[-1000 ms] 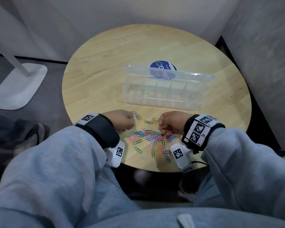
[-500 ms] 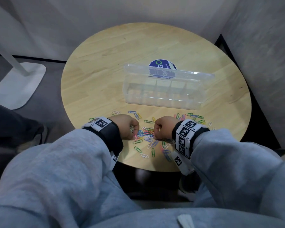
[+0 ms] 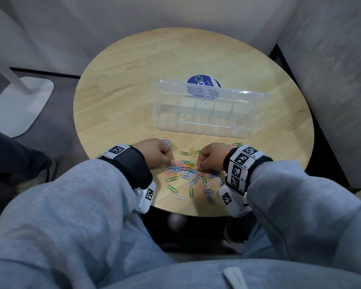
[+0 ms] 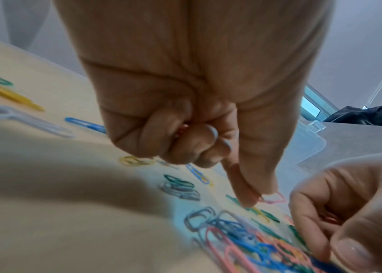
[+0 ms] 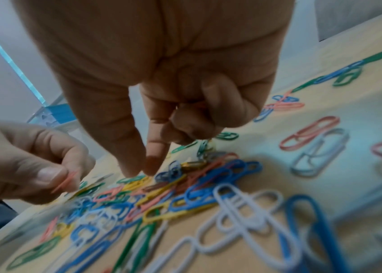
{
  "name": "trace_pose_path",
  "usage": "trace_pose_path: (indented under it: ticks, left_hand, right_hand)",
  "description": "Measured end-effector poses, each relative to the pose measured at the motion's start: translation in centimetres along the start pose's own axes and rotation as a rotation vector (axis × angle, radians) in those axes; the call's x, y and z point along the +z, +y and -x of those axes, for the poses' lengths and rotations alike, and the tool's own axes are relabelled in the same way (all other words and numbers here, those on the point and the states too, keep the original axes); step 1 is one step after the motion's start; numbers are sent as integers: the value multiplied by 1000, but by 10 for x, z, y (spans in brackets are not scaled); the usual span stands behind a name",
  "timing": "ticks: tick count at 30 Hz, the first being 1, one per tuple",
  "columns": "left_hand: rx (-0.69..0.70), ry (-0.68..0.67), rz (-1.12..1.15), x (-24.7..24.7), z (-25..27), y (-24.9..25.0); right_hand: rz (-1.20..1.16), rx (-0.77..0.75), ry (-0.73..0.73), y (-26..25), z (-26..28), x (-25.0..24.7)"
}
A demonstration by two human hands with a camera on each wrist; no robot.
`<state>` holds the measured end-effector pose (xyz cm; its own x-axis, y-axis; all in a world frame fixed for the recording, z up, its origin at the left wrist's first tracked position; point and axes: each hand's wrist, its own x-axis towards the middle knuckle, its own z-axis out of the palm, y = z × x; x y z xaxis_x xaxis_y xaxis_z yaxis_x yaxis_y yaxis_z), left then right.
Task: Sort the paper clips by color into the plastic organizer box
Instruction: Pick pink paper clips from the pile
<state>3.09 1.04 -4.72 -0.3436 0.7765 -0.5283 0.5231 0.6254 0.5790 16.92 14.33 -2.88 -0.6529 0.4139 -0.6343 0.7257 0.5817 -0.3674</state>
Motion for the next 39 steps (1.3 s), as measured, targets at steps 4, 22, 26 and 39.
trace_pose_path:
  ticks: [4, 22, 26, 39]
  left_hand:
    - [-2, 36, 20, -3, 2, 2]
    - [-120, -96, 600, -13, 6, 17]
    - [-135, -145, 686, -15, 10, 19]
    - [-67, -22, -317, 4, 12, 16]
  right_hand:
    - [150, -46, 24, -6, -1, 3]
    - [-611, -8, 2, 11, -3, -8]
    - [-946, 51, -84, 17, -6, -11]
    - [102, -68, -118, 10, 3, -6]
